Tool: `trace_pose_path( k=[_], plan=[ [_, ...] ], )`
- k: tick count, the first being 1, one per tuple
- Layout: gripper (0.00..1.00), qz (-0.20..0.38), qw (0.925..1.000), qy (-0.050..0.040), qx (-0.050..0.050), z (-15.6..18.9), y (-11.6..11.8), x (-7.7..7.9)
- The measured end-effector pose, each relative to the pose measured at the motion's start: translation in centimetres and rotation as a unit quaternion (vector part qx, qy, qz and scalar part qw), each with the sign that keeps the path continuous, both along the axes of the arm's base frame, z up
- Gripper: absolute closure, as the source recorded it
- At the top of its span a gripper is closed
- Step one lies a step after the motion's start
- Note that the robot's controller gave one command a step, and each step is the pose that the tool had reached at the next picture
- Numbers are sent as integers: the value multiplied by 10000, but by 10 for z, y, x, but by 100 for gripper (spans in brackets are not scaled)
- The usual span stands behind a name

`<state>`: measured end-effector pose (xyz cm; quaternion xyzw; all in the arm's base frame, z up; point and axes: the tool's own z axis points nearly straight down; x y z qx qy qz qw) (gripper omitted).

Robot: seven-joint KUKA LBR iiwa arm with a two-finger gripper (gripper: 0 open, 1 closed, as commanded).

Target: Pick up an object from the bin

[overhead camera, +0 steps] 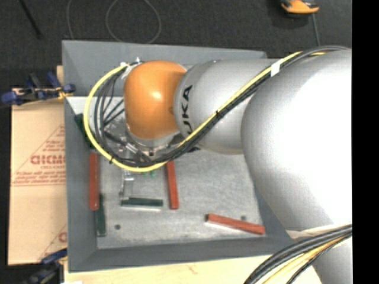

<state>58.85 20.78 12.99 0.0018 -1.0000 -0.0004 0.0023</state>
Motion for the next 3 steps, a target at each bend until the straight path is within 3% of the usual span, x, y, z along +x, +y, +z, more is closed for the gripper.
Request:
trace_pose_path(
  k=[1, 2, 3],
  plan=[
    [0, -100, 9999, 9, -17, -64, -51, -40],
    [0, -564, 9984, -29, 3, -29, -45, -52],
    [0, -1045, 9945, -11, -6, -24, -59, -57]
  ],
)
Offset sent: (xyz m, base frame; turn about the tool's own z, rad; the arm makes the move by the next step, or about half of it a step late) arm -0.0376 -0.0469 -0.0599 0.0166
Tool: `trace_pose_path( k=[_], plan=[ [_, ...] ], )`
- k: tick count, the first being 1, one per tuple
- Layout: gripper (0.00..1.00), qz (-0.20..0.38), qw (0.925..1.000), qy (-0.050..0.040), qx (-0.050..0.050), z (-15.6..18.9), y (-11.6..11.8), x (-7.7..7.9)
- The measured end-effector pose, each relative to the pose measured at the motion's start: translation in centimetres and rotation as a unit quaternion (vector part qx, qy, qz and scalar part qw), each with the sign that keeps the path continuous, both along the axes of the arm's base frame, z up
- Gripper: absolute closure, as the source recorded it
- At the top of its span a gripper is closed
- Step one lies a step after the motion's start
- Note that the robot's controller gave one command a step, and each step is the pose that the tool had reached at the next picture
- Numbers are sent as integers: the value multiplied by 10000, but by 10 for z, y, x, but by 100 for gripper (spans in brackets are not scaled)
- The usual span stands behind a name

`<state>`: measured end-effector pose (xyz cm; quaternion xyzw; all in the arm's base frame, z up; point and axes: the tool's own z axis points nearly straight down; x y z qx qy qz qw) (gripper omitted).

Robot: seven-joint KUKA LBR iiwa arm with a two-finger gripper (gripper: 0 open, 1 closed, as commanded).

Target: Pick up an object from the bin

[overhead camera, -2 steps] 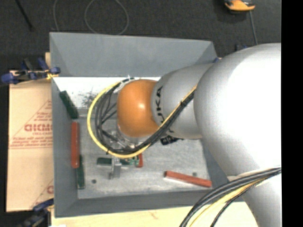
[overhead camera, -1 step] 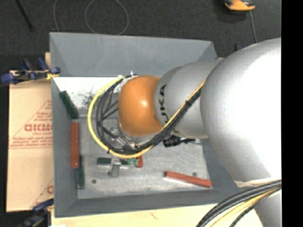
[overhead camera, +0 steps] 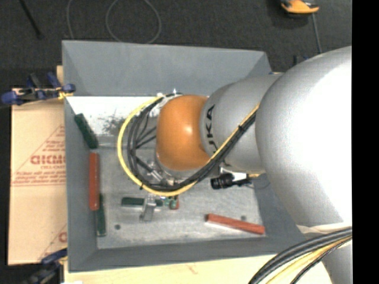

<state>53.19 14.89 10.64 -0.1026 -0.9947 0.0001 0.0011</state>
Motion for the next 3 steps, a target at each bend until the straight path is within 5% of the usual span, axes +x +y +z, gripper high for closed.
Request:
trace_pose_path(
  k=[1, 2, 3],
  plan=[
    [0, -576, 9983, 14, -3, -37, -8, 7],
    [0, -572, 9984, 10, 1, -37, -8, 8],
    [100, -580, 9983, 1, 3, -36, -8, 8]
  ],
)
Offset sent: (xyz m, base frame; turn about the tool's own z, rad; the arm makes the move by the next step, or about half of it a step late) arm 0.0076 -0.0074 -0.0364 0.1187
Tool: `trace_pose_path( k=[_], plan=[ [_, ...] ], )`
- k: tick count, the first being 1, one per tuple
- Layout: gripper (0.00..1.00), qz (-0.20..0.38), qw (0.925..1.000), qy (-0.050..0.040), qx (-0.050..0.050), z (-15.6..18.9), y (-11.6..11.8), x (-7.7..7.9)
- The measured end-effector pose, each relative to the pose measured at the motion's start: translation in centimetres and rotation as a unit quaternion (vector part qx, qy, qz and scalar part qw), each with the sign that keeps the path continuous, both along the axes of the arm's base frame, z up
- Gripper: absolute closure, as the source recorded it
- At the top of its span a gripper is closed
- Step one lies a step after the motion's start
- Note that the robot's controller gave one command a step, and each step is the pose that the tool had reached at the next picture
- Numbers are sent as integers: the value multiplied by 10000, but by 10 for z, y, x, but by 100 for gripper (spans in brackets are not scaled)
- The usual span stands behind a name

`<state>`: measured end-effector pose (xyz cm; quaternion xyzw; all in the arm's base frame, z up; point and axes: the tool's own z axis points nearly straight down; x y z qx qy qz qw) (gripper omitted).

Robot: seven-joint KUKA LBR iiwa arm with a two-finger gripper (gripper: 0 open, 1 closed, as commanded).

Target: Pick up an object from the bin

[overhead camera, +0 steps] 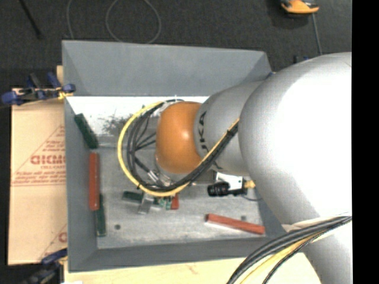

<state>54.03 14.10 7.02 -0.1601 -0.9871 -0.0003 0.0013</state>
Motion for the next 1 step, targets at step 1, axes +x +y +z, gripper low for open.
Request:
trace_pose_path(
  k=[1],
  plan=[
    [100, 10, 10000, -58, 9, 85, -1, 3]
  ],
)
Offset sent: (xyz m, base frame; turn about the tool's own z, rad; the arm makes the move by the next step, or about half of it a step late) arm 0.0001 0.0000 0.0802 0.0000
